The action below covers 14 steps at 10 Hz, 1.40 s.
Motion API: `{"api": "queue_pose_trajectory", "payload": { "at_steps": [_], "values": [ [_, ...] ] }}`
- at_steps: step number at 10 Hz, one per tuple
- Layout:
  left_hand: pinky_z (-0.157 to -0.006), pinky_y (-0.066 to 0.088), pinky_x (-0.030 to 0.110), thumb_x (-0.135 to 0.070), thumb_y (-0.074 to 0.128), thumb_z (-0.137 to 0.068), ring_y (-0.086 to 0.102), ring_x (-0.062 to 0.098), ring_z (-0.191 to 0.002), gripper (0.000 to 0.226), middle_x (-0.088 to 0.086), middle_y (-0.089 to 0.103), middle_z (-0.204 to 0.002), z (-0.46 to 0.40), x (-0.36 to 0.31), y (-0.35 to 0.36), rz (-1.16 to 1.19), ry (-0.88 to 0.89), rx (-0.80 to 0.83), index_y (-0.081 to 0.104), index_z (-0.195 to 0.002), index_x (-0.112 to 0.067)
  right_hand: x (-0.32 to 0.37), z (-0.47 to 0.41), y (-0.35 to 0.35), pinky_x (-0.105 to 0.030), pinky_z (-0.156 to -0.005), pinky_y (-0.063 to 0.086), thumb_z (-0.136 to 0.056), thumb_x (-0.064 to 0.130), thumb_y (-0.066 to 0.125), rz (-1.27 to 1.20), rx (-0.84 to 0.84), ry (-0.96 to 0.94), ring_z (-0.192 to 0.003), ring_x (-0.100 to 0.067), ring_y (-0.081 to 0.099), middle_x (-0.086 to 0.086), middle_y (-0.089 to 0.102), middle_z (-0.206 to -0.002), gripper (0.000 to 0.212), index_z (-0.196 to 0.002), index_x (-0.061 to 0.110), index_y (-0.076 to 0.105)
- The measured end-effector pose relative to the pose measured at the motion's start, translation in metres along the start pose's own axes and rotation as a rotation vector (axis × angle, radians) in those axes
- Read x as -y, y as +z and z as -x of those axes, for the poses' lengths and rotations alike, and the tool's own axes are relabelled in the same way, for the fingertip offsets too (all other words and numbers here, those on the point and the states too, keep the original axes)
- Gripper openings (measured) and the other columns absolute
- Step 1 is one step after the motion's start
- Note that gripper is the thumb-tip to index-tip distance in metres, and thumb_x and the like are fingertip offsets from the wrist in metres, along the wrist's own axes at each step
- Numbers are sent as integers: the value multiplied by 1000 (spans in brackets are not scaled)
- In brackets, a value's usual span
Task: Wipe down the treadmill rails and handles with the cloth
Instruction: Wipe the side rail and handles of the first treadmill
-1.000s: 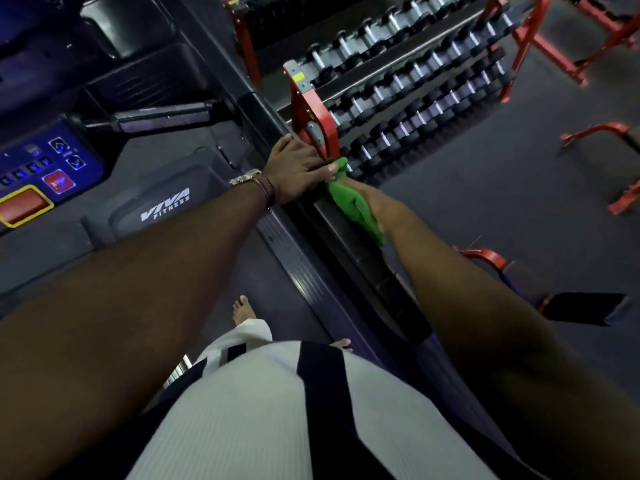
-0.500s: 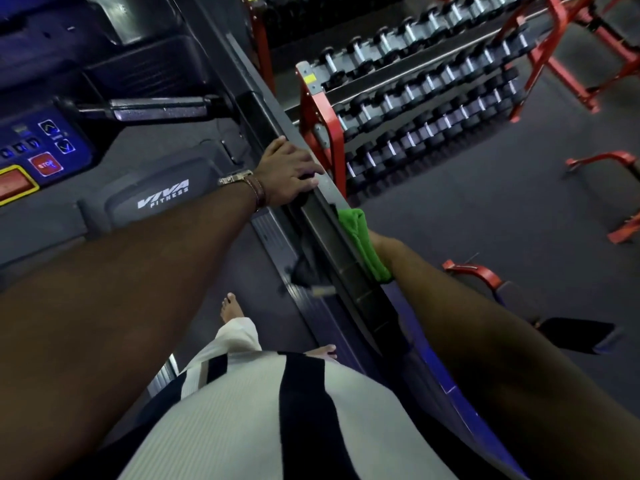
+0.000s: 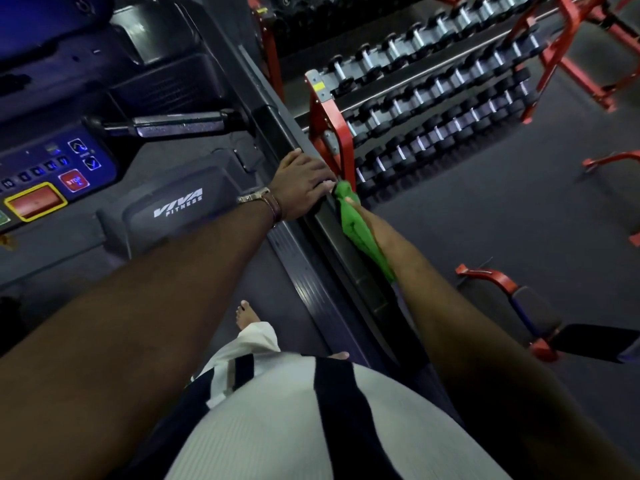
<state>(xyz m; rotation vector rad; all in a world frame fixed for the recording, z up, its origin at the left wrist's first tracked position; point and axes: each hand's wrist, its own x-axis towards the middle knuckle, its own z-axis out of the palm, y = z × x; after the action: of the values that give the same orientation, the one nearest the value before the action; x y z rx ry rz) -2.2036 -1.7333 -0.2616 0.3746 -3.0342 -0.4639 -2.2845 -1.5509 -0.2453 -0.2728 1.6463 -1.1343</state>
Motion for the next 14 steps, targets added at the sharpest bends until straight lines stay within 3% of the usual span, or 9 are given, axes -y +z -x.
{"api": "queue_pose_trajectory", "payload": {
  "at_steps": [1,3,7,9,10,11,12,13,14],
  "values": [
    [-109,30,51,-34,39,-97,50,29,-124,39,9,59,-126,-1,11,10,85,10,-200,67,-109,-10,-5,-5,1,-24,-78,53,-96,48,56,-8,13,-47,-98,-15,69,1,74,-103,41,-123,18,64],
    [-120,3,48,-37,32,-101,8,23,-149,50,4,24,-158,-12,46,-5,37,-241,-91,40,-145,-15,18,-19,16,-20,-64,53,-100,37,55,-179,36,-43,-81,-15,68,5,75,-78,22,-111,22,67],
    [-104,29,43,-36,26,-101,53,26,-110,42,1,63,-107,-53,107,-30,-203,201,-51,65,-106,-20,56,-58,39,-30,-88,53,-98,38,57,-4,-29,-22,-102,-15,67,3,70,-111,36,-126,18,63],
    [-91,33,38,-33,30,-101,56,24,-91,34,-2,64,-97,-71,123,-41,-224,339,-26,62,-95,-22,54,-51,36,-7,-67,43,-105,22,45,206,-73,4,-76,6,62,-8,67,-117,23,-120,15,60],
    [-89,32,37,-32,31,-100,56,25,-89,34,-1,64,-95,-74,122,-40,-210,361,-15,62,-93,-20,68,-62,44,-7,-71,43,-106,20,42,159,-70,14,-73,6,57,-8,63,-118,29,-130,11,55],
    [-84,34,36,-31,31,-99,59,27,-88,37,3,67,-95,-84,125,-48,-203,400,-2,65,-92,-16,73,-69,51,-32,-89,52,-97,31,59,5,-84,-27,-90,-10,70,2,73,-108,22,-116,23,66],
    [-80,36,36,-29,35,-98,60,30,-88,37,5,69,-96,-89,132,-50,-183,431,16,66,-90,-13,61,-61,46,-28,-85,54,-98,22,57,28,-75,-7,-80,-2,70,6,77,-90,12,-105,19,65],
    [-78,37,36,-27,37,-97,60,31,-86,36,8,69,-94,-92,130,-50,-164,485,12,67,-85,-10,65,-93,45,-35,-101,50,-100,19,48,148,-113,40,-87,-6,58,-15,65,-125,36,-129,-1,54],
    [-78,39,37,-28,36,-96,60,32,-85,38,9,70,-91,-93,132,-50,-173,474,19,67,-83,-9,71,-93,53,-17,-84,53,-105,24,43,98,-141,65,-81,1,57,-3,60,-124,41,-140,4,48]
  ]
}}
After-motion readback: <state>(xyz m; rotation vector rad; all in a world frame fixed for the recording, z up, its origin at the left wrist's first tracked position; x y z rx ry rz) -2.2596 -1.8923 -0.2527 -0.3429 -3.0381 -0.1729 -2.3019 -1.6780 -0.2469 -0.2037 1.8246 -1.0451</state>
